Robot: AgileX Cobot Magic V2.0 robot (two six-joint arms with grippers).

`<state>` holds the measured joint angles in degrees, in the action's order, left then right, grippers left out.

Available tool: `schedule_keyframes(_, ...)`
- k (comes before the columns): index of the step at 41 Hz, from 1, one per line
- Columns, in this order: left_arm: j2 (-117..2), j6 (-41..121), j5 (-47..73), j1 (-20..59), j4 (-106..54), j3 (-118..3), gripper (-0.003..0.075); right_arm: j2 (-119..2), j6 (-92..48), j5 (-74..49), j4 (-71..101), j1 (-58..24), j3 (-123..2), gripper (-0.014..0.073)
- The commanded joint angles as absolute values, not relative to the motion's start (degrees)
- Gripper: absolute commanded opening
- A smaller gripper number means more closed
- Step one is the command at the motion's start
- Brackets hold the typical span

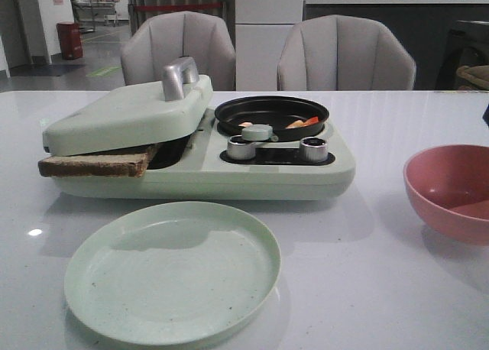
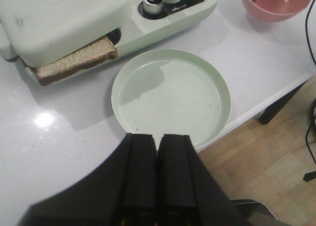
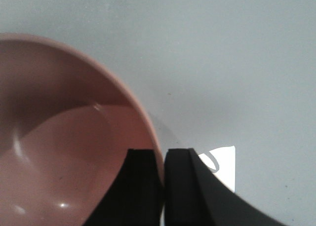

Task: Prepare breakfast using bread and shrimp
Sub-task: 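Carry the empty pink bowl back and set it on the table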

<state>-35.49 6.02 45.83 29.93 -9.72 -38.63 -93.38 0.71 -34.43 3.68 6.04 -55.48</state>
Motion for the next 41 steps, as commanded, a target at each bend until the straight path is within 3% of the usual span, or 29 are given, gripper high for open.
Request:
schedule_keyframes(1,-35.38,5.42,42.03,30.16,-10.59,-40.34,0.0101,-92.34,0.0,-31.97,4.75,6.42,-56.75,0.0282)
schedule_keyframes(4,-35.38,5.42,42.03,30.16,-10.59,-40.34,0.0102,-92.08,0.0,-32.07,5.03,6.42,-56.98,0.0427)
schedule_keyframes(8,-35.38,5.42,42.03,30.16,-10.59,-40.34,0.0101,-90.33,0.0,-32.62,4.85,6.35,-57.44,0.0506)
schedule_keyframes(23,-35.38,5.42,42.03,30.16,-10.59,-40.34,0.0102,-70.7,-1.56,-35.58,4.79,0.65,-57.39,0.0494)
schedule_keyframes(32,-35.38,5.42,42.03,30.16,-10.59,-40.34,0.0101,-57.94,-4.66,-42.6,4.2,-9.47,-54.4,0.0494)
schedule_keyframes(41,-35.38,5.42,42.03,30.16,-10.59,-40.34,0.0101,-47.42,-3.3,-51.45,0.0,-10.93,-48.86,0.0494)
